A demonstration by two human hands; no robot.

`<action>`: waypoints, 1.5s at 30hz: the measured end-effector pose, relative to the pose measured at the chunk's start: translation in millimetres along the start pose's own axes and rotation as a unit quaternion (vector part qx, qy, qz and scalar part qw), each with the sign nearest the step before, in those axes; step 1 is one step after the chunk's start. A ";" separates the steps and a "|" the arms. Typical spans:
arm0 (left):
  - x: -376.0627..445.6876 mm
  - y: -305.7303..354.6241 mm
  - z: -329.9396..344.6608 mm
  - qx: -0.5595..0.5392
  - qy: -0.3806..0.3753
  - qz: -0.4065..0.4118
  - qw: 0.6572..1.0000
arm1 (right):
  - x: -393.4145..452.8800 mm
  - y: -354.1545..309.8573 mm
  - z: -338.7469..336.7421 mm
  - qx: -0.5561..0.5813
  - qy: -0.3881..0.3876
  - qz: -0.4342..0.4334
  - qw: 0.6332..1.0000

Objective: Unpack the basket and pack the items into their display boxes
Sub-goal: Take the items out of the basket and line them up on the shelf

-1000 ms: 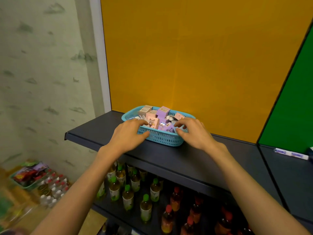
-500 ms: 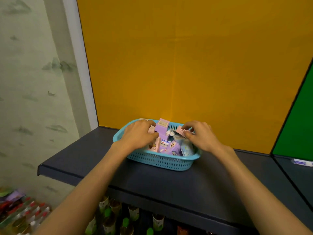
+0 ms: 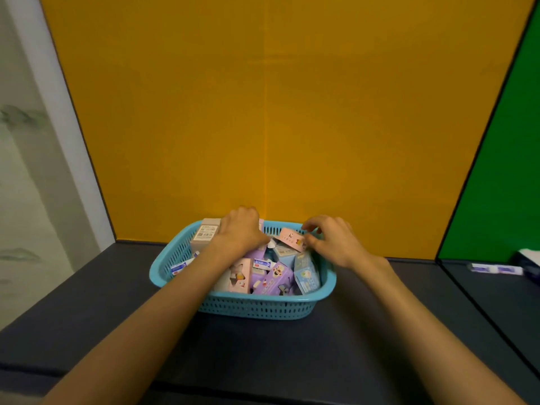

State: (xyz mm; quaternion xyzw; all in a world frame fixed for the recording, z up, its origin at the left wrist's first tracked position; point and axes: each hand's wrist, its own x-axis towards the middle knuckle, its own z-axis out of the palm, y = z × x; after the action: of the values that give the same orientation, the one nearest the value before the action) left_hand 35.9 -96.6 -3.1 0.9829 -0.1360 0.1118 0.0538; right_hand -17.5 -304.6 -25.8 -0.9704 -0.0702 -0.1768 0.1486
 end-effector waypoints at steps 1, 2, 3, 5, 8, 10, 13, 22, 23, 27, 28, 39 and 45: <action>2.9 0.6 1.2 0.004 -0.004 -0.001 1.000 | 1.3 -0.3 1.0 -0.005 -0.001 0.004 1.000; 4.7 1.0 1.3 0.011 -0.012 0.000 1.000 | 2.9 -0.9 1.6 -0.011 -0.002 0.006 1.000; 5.9 0.8 1.2 0.020 -0.025 0.002 0.999 | 4.6 -2.3 1.5 -0.015 -0.003 0.008 1.000; 8.7 -1.8 1.1 0.022 -0.051 0.002 0.998 | 9.1 -4.4 2.3 -0.034 -0.005 0.012 0.999; 12.6 -7.0 -0.2 -0.007 -0.051 -0.004 0.999 | 15.3 -7.2 3.4 -0.085 -0.020 0.024 0.996; 12.4 -10.9 -4.7 -0.034 -0.034 -0.017 0.999 | 18.0 -9.5 3.7 -0.121 -0.046 0.031 0.991; 9.9 -22.2 -11.8 -0.104 0.005 -0.036 0.994 | 20.8 -14.0 5.7 -0.151 -0.097 0.039 0.983; -18.1 -67.8 -30.8 -0.683 -0.107 -0.111 0.714 | 28.5 -21.4 13.8 -0.107 -0.129 0.075 0.983; -21.0 -71.5 -30.6 -0.694 -0.104 -0.112 0.704 | 29.7 -23.7 12.9 -0.095 -0.120 0.075 0.985; -32.2 -82.7 -29.1 -0.711 -0.111 -0.113 0.685 | 32.1 -35.1 9.3 -0.051 -0.087 0.059 0.993; -34.4 -85.0 -28.5 -0.711 -0.112 -0.111 0.685 | 31.4 -37.8 8.8 -0.032 -0.088 0.062 0.994; -46.3 -95.0 -28.3 -0.710 -0.103 -0.058 0.694 | 8.9 -61.5 -5.1 0.308 -0.007 0.109 0.945; -51.3 -63.3 -34.0 -0.713 -0.118 -0.006 0.691 | -21.8 -60.8 -32.8 0.391 0.011 0.164 0.906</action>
State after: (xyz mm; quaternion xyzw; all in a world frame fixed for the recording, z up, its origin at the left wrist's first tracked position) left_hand -1.5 -18.2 13.1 0.6550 -0.1741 -0.1364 0.7225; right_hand -59.8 -259.1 11.6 -0.8303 0.0286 -0.1193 0.5437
